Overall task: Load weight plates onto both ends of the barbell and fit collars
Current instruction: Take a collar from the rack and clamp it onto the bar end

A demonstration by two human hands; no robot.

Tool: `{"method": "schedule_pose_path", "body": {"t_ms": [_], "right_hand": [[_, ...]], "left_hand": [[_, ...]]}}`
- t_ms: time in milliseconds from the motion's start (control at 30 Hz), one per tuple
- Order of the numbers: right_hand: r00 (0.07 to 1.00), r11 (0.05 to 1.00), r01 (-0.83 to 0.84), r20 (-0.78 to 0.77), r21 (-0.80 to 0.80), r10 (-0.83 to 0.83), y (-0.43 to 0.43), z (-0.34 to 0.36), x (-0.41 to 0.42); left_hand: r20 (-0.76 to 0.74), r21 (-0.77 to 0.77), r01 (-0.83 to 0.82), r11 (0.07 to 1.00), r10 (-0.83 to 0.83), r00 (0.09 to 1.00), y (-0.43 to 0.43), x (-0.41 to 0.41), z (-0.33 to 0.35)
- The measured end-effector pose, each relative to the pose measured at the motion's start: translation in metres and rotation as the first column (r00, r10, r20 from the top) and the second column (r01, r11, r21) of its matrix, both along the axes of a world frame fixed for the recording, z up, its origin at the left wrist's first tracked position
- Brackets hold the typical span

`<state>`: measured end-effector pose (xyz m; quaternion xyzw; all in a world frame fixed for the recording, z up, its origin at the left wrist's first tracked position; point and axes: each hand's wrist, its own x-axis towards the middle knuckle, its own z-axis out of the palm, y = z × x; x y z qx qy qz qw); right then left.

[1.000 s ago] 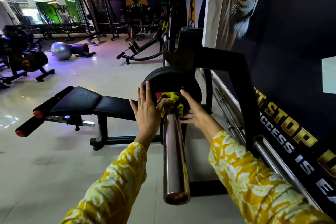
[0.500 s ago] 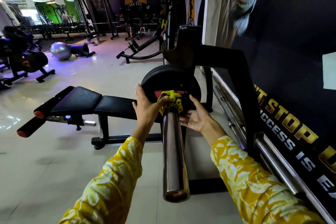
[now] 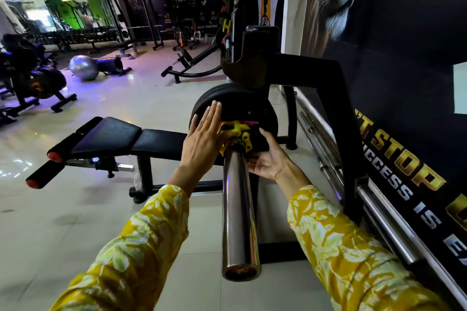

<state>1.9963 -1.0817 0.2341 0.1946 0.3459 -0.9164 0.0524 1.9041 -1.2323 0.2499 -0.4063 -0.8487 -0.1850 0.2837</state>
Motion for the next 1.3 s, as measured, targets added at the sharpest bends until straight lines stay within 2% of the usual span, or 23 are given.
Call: {"method": "schedule_pose_path", "body": {"t_ms": [133, 567, 700, 1000, 1167, 1300], "right_hand": [[1.0, 1.0, 0.012, 0.002, -0.001, -0.012, 0.0, -0.003, -0.002], [0.991, 0.968, 0.106, -0.054, -0.226, -0.121, -0.004, -0.022, -0.009], [0.987, 0.954, 0.152, -0.003, -0.259, -0.159, -0.004, -0.026, -0.012], [0.986, 0.978, 0.169, 0.027, -0.127, -0.167, 0.0, -0.015, -0.008], [0.985, 0.985, 0.169, 0.019, 0.029, -0.169, -0.003, -0.008, -0.002], [0.984, 0.953, 0.158, 0.036, 0.259, -0.173, -0.007, 0.006, 0.005]], "left_hand": [[-0.079, -0.074, -0.009, 0.997, 0.003, 0.997, -0.004, -0.007, 0.004], [-0.043, -0.077, 0.001, 0.997, -0.004, 0.999, -0.004, -0.012, -0.001], [-0.042, -0.068, -0.002, 0.998, -0.001, 0.999, -0.005, -0.013, -0.003], [0.011, -0.006, -0.006, 1.0, 0.006, 1.0, -0.005, -0.013, -0.009], [0.007, 0.001, -0.009, 1.0, 0.009, 1.0, -0.006, -0.008, -0.005], [0.063, 0.036, 0.012, 0.999, -0.014, 0.998, -0.008, -0.002, 0.002]]}}
